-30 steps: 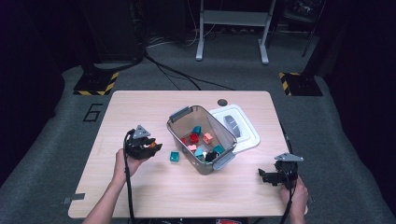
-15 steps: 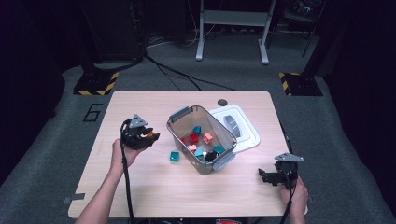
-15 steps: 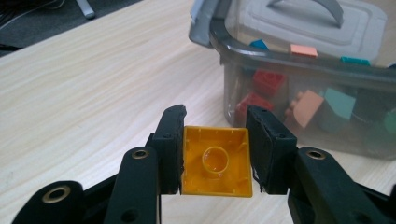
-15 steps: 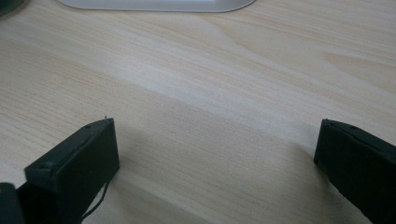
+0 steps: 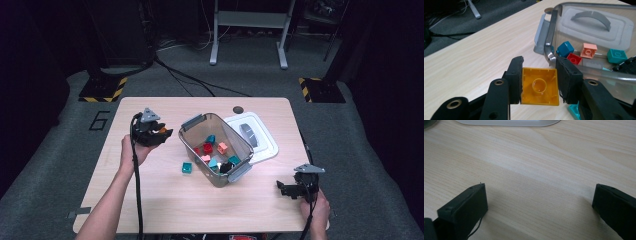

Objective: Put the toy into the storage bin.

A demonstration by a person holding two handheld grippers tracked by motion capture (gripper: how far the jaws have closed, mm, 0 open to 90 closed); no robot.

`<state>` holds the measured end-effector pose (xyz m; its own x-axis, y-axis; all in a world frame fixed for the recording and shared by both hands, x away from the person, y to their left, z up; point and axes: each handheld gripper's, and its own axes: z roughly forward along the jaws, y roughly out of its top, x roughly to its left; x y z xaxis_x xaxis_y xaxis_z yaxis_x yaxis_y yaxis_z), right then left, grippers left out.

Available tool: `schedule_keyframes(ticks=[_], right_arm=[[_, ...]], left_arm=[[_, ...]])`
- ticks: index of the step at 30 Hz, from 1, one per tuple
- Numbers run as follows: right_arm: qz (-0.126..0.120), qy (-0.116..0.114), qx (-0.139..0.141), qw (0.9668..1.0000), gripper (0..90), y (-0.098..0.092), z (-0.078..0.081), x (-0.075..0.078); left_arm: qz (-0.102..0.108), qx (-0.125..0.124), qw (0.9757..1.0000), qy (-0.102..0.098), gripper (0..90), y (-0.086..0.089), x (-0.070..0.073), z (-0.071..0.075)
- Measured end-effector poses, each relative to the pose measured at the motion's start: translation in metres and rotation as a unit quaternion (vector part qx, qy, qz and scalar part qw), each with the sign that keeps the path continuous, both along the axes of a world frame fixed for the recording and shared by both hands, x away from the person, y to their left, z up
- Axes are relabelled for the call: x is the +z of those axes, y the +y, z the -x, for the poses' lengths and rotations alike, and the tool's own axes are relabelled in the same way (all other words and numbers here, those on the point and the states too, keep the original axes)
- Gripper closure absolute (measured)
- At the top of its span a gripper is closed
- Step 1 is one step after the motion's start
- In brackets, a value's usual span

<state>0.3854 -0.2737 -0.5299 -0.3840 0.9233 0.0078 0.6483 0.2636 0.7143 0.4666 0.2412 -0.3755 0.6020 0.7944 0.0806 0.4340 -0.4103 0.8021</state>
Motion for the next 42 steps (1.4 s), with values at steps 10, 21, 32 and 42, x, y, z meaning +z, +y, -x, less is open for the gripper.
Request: schedule_keyframes(ticks=[10, 21, 32, 42], right_arm=[[0.0, 0.0, 0.0, 1.0, 0.0, 0.0, 0.0, 0.0], [0.0, 0.0, 0.0, 1.0, 0.0, 0.0, 0.0, 0.0], [-0.001, 0.001, -0.003, 1.0, 0.0, 0.0, 0.0, 0.0], [0.0, 0.0, 0.0, 1.0, 0.0, 0.0, 0.0, 0.0]], left_arm=[[0.016, -0.002, 0.9998, -0.009, 59.1, -0.014, 0.021, -0.016], [0.012, -0.024, 0.9992, -0.029, 59.1, -0.041, 0.038, -0.027], [0.01, -0.052, 0.9983, -0.025, 59.1, -0.068, 0.037, -0.034], [0.007, -0.07, 0.9975, -0.005, 59.0, -0.084, 0.025, -0.038]])
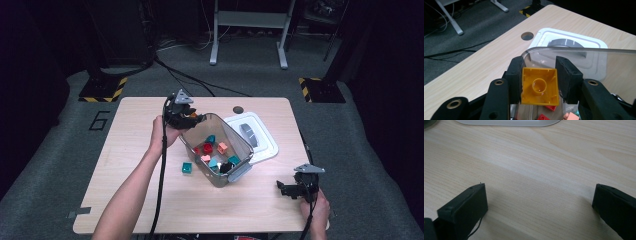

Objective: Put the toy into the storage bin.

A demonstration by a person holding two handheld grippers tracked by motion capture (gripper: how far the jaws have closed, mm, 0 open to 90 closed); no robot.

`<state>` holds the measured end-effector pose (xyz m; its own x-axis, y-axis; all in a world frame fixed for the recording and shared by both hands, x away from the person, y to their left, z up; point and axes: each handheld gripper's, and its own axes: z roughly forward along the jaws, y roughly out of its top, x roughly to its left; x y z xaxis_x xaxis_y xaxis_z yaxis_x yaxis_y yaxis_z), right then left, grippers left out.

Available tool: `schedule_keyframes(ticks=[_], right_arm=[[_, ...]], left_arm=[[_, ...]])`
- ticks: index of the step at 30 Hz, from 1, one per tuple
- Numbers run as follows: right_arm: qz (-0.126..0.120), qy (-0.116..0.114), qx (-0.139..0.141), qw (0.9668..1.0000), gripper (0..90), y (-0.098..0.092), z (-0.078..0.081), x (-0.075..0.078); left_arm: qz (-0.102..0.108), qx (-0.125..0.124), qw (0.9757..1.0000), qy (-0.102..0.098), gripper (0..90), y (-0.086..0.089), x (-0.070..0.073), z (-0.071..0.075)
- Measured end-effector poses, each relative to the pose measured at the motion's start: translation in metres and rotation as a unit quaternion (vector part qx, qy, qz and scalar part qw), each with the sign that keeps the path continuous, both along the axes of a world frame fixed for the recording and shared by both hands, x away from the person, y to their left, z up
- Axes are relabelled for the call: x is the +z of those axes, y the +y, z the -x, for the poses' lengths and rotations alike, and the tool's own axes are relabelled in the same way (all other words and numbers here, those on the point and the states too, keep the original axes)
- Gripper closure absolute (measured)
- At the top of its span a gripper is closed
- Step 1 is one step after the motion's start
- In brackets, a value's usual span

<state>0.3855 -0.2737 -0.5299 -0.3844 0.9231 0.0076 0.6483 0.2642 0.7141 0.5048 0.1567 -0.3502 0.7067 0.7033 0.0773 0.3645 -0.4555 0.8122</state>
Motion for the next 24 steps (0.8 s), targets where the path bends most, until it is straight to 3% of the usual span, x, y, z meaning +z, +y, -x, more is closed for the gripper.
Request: schedule_keyframes(ticks=[5, 13, 24], right_arm=[[0.002, 0.001, 0.0, 1.0, 0.0, 0.0, 0.0, 0.0], [0.002, 0.001, 0.0, 1.0, 0.0, 0.0, 0.0, 0.0], [-0.001, 0.001, -0.002, 1.0, 0.0, 0.0, 0.0, 0.0]], left_arm=[[-0.014, -0.008, 0.9997, 0.017, 59.0, -0.004, -0.011, 0.0], [-0.033, 0.004, 0.9985, 0.044, 59.0, 0.009, -0.032, -0.003], [-0.035, 0.006, 0.9973, 0.064, 58.8, 0.016, -0.047, -0.005]])
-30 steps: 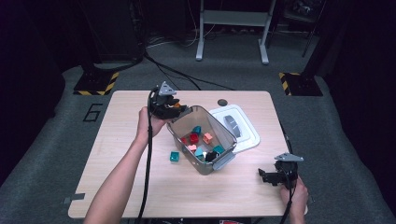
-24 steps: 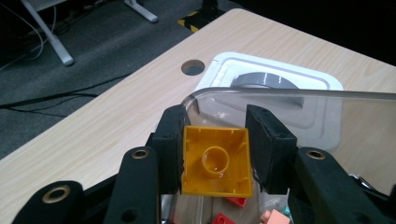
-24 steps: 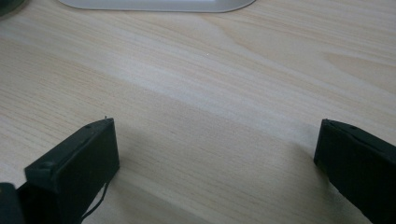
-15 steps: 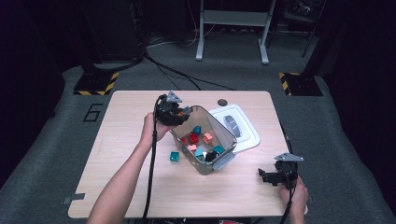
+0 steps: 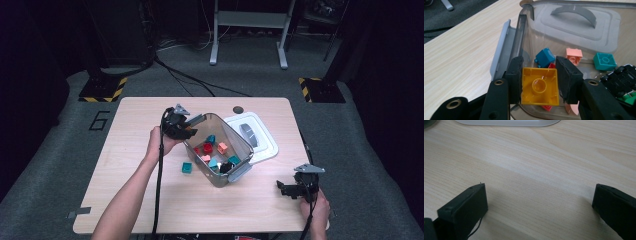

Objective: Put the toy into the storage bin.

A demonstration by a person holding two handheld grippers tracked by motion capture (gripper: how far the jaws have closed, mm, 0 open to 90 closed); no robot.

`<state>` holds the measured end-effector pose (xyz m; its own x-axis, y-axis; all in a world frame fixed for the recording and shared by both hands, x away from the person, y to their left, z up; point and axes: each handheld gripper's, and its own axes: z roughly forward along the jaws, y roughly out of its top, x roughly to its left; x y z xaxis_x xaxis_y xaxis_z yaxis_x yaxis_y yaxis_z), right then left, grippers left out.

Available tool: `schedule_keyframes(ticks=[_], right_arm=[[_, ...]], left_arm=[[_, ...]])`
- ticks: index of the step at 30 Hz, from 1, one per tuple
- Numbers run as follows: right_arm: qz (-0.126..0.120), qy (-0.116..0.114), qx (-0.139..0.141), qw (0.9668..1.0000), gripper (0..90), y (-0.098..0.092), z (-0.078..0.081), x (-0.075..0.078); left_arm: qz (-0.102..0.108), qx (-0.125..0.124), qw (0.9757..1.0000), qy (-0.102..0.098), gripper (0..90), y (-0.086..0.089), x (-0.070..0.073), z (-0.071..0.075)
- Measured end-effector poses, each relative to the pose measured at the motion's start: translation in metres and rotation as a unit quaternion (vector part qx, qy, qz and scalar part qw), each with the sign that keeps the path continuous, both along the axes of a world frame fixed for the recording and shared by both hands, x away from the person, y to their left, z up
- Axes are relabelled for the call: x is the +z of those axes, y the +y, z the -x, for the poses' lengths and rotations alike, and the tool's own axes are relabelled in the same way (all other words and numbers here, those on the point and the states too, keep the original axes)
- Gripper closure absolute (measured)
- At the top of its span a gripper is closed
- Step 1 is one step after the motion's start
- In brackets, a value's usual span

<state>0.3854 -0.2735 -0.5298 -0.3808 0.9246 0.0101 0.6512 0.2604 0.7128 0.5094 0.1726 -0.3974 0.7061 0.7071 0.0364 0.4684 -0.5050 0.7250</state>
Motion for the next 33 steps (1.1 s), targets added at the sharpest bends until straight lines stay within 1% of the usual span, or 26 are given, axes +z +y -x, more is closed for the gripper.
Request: schedule_keyframes(ticks=[1, 3, 4, 5, 6, 7, 8, 9, 10, 11, 12, 13, 14, 15, 16, 17, 19, 21, 24, 25, 26, 28, 30, 31, 32, 33], right_arm=[[0.002, 0.0, 0.001, 1.0, 0.0, 0.0, 0.0, 0.0], [0.0, 0.0, 0.001, 1.0, 0.0, 0.0, 0.0, 0.0], [0.001, 0.0, 0.001, 1.0, 0.0, 0.0, 0.0, 0.0], [0.003, 0.0, 0.003, 1.0, 0.0, -0.001, 0.0, 0.0], [0.003, 0.0, 0.002, 1.0, 0.0, -0.001, 0.0, 0.0], [0.004, 0.0, 0.004, 1.0, 0.0, -0.001, 0.0, 0.0], [0.004, 0.0, 0.004, 1.0, 0.0, -0.001, 0.0, 0.0], [0.003, 0.0, 0.003, 1.0, 0.0, -0.001, 0.0, 0.0], [0.003, 0.0, 0.003, 1.0, 0.0, -0.001, 0.0, 0.0], [0.003, 0.0, 0.002, 1.0, 0.0, -0.001, 0.0, 0.0], [0.001, 0.0, 0.001, 1.0, 0.0, 0.0, 0.0, 0.0], [0.003, 0.0, 0.003, 1.0, 0.0, -0.001, 0.0, 0.0], [0.003, 0.0, 0.003, 1.0, 0.0, -0.001, 0.0, 0.0], [0.003, 0.0, 0.003, 1.0, 0.0, -0.001, 0.0, 0.0], [0.003, 0.0, 0.003, 1.0, 0.0, -0.001, 0.0, 0.0], [0.002, 0.0, 0.002, 1.0, 0.0, 0.0, 0.0, 0.0], [0.002, 0.0, 0.001, 1.0, 0.0, 0.0, 0.0, 0.0], [0.002, 0.0, 0.002, 1.0, 0.0, 0.0, 0.0, 0.0], [0.003, 0.0, 0.003, 1.0, 0.0, -0.001, 0.0, 0.0], [0.001, 0.0, 0.001, 1.0, 0.0, 0.0, 0.0, 0.0], [0.001, 0.0, 0.001, 1.0, 0.0, 0.0, 0.0, 0.0], [0.001, 0.0, 0.001, 1.0, 0.0, 0.0, 0.0, 0.0], [0.003, 0.0, 0.003, 1.0, 0.0, -0.001, 0.0, 0.0], [0.001, 0.0, 0.001, 1.0, 0.0, 0.0, 0.0, 0.0], [0.001, 0.0, 0.001, 1.0, 0.0, 0.0, 0.0, 0.0], [0.001, 0.0, 0.001, 1.0, 0.0, 0.0, 0.0, 0.0]], left_arm=[[-0.005, 0.0, 1.0, 0.003, 58.5, -0.001, -0.001, 0.0], [-0.006, -0.002, 1.0, 0.007, 58.2, -0.001, -0.003, 0.0], [0.0, -0.004, 0.9999, 0.012, 56.9, 0.0, -0.004, 0.0], [0.009, -0.008, 0.9999, 0.012, 52.7, 0.001, -0.003, 0.001], [0.011, -0.012, 0.9998, 0.01, 49.0, 0.001, -0.002, 0.003], [0.013, -0.012, 0.9998, -0.002, 40.4, 0.001, 0.0, 0.007], [0.013, -0.012, 0.9998, -0.002, 35.3, 0.001, 0.0, 0.007], [0.018, -0.006, 0.9998, -0.01, 31.2, 0.005, 0.004, 0.012], [0.018, -0.006, 0.9998, -0.01, 27.3, 0.005, 0.004, 0.012], [0.022, -0.003, 0.9996, -0.018, 23.2, 0.009, 0.006, 0.016], [0.022, 0.0, 0.9995, -0.022, 23.2, 0.013, 0.008, 0.019], [0.031, 0.005, 0.9991, -0.029, 18.1, 0.021, 0.009, 0.026], [0.031, 0.005, 0.9991, -0.029, 16.7, 0.021, 0.009, 0.026], [0.036, 0.012, 0.9987, -0.035, 15.0, 0.03, 0.01, 0.034], [0.036, 0.012, 0.9987, -0.035, 14.7, 0.03, 0.01, 0.034], [0.041, 0.017, 0.9983, -0.039, 14.7, 0.037, 0.008, 0.041], [0.036, 0.018, 0.9984, -0.041, 12.1, 0.046, 0.004, 0.047], [0.037, 0.026, 0.998, -0.043, 9.7, 0.054, -0.003, 0.054], [0.039, 0.036, 0.9977, -0.041, 6.8, 0.067, -0.014, 0.062], [0.043, 0.042, 0.9973, -0.042, 5.7, 0.074, -0.023, 0.067], [0.043, 0.042, 0.9973, -0.042, 5.5, 0.074, -0.023, 0.067], [0.038, 0.053, 0.9968, -0.046, 4.9, 0.077, -0.035, 0.071], [0.033, 0.063, 0.9965, -0.045, 4.5, 0.078, -0.051, 0.075], [0.04, 0.069, 0.996, -0.039, 4.3, 0.076, -0.063, 0.078], [0.04, 0.069, 0.996, -0.039, 4.3, 0.076, -0.063, 0.078], [0.044, 0.071, 0.9958, -0.038, 4.3, 0.073, -0.07, 0.08]])
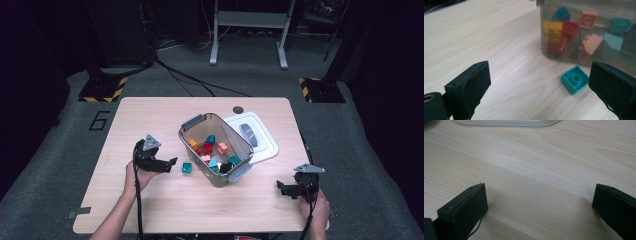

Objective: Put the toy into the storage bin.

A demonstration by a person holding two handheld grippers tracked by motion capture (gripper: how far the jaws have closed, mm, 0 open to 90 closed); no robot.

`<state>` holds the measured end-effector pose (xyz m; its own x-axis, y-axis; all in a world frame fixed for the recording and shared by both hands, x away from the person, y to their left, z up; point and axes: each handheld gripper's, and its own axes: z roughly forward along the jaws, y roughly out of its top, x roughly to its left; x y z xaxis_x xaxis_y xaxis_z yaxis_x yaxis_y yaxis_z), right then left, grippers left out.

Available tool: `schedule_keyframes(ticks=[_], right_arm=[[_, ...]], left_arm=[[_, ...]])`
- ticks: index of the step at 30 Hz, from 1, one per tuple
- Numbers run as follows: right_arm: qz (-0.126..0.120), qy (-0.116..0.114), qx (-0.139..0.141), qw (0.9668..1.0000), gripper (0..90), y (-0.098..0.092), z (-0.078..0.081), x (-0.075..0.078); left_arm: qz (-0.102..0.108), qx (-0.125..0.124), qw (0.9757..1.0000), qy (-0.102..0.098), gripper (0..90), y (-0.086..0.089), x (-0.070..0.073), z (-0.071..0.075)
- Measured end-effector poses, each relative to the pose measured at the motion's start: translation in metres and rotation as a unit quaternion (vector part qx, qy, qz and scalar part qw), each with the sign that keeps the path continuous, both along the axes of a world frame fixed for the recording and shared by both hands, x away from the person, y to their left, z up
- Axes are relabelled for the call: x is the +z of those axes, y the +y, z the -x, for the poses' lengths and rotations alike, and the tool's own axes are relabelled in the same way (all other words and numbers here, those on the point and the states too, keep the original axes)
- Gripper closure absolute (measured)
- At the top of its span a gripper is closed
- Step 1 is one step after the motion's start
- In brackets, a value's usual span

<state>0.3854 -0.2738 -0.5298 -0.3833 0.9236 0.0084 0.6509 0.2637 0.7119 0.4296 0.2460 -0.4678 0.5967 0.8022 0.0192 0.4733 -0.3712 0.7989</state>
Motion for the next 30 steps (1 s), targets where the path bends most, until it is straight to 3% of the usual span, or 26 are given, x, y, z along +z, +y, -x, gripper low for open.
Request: schedule_keyframes(ticks=[9, 13, 21, 30], right_arm=[[0.0, 0.0, 0.0, 1.0, 0.0, 0.0, 0.0, 0.0], [0.002, 0.0, 0.001, 1.0, 0.0, -0.001, 0.0, 0.0], [0.002, 0.0, 0.001, 1.0, 0.0, 0.0, 0.0, 0.0], [0.002, 0.0, 0.002, 1.0, 0.0, -0.001, 0.0, 0.0]], left_arm=[[0.001, -0.016, 0.9999, 0.006, 10.1, -0.025, -0.036, 0.011], [0.009, -0.019, 0.9997, 0.011, 11.2, -0.033, -0.045, 0.011], [0.004, -0.019, 0.9998, 0.009, 19.0, -0.05, -0.056, 0.011], [-0.011, -0.018, 0.9998, 0.003, 39.8, -0.058, -0.057, 0.012]])
